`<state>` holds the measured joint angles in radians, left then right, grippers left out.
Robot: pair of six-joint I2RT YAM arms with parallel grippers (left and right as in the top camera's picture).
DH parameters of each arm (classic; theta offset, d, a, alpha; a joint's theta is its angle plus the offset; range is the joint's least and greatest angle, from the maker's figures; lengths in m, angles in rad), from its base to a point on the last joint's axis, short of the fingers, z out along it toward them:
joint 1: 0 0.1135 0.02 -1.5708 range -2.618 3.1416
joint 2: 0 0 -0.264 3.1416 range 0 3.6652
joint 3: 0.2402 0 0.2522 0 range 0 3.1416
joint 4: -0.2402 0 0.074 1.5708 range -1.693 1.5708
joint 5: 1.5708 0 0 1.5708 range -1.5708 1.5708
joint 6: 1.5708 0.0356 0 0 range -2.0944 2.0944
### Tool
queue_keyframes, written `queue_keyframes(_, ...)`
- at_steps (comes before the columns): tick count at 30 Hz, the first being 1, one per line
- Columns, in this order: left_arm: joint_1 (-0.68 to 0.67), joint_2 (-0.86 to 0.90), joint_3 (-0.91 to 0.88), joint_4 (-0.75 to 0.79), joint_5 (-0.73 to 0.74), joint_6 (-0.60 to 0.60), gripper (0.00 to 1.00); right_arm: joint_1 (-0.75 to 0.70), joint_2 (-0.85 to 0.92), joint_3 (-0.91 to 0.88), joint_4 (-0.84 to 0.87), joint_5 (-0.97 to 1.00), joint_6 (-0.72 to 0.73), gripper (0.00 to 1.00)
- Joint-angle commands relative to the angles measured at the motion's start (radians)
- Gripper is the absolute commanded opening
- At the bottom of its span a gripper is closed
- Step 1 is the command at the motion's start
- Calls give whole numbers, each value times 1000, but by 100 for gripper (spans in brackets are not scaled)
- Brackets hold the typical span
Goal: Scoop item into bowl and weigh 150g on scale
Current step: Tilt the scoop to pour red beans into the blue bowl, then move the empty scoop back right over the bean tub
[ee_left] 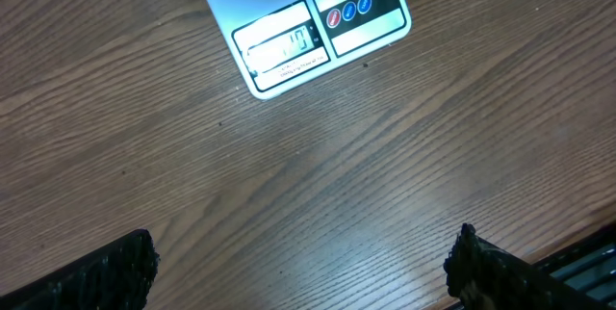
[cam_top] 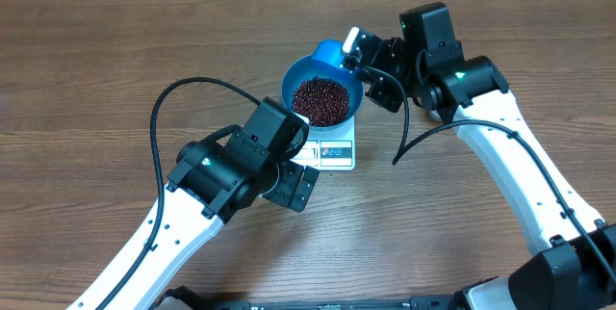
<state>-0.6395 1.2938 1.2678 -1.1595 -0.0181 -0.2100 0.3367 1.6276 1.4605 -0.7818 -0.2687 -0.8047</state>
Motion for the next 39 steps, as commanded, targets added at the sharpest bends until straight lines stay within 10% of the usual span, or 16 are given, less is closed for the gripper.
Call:
queue_keyframes(1,6,-19,8,1,8,-14,99,6,-27,39,-22,-89,106,4)
queue_keyframes(26,6,-19,8,1,8,-14,99,-352,-180,39,-86,-401,619,4)
queue_keyframes(39,6,-19,8,1,8,-14,100,-449,-286,38,-311,308,726,4)
